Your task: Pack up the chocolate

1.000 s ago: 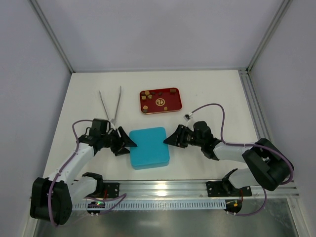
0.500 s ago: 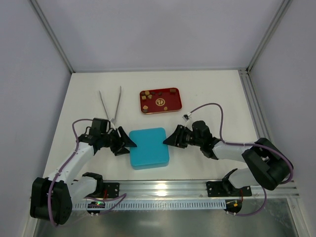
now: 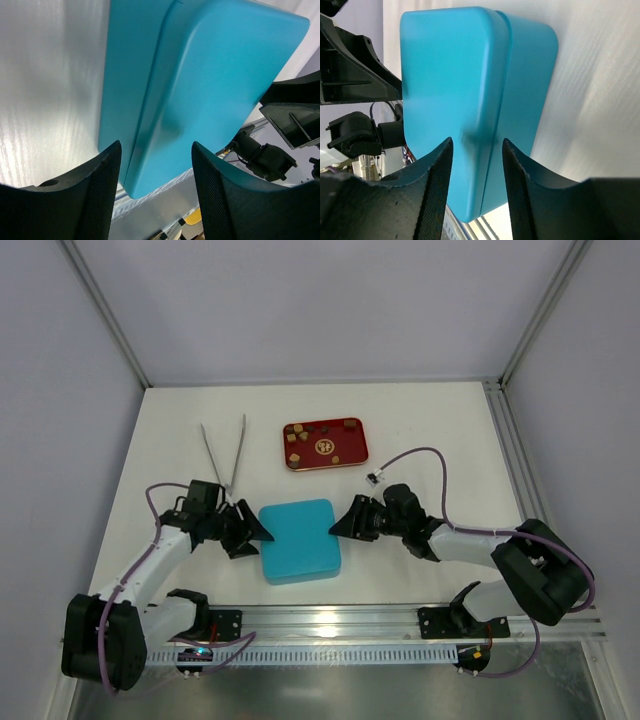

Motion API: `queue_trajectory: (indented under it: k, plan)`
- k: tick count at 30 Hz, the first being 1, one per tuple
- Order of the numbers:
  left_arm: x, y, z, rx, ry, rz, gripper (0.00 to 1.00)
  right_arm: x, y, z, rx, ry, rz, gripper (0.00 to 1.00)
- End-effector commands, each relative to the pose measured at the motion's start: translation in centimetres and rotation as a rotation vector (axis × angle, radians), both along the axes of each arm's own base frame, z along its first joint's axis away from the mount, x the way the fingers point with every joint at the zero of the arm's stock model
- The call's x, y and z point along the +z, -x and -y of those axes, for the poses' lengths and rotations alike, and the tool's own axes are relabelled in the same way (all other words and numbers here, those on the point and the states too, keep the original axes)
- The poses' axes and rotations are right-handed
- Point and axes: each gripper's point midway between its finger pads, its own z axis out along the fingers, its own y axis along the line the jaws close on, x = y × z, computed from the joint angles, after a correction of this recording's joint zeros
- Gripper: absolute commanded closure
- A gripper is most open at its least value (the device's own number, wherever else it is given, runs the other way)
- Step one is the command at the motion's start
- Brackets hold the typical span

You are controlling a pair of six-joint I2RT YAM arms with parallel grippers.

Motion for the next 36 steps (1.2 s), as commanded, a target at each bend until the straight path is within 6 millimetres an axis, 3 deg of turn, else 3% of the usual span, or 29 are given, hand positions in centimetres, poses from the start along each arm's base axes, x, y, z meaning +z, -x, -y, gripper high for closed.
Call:
queue_trajectory:
  k: [1, 8, 20, 30, 36]
  plan:
    - [0.6, -0.6, -0.3, 0.009, -0.030, 0.014, 0.42, 0.9, -0.9, -0.4, -0.001, 0.018, 0.052, 0.53]
    - [-0.4, -0.9, -1.0, 0.034, -0.080, -0.013, 0.39, 0.4, -1.2, -0.2, -0.008, 0.059, 0.050, 0.49]
    - [-1.7, -3.1, -2.1, 0.070, -0.179, -0.016, 0.34, 0.2, -2.7, -0.9, -0.005, 0.102, 0.056, 0.43]
    - [-3.1, -4.8, -3.1, 0.095, -0.261, -0.026, 0.35, -0.3, -4.9, -1.7, -0.033, 0.148, 0.050, 0.43]
    - [-4.5, -4.3, -3.4, 0.077, -0.289, -0.073, 0.37, -0.4, -6.9, -1.5, -0.083, 0.169, 0.032, 0.43]
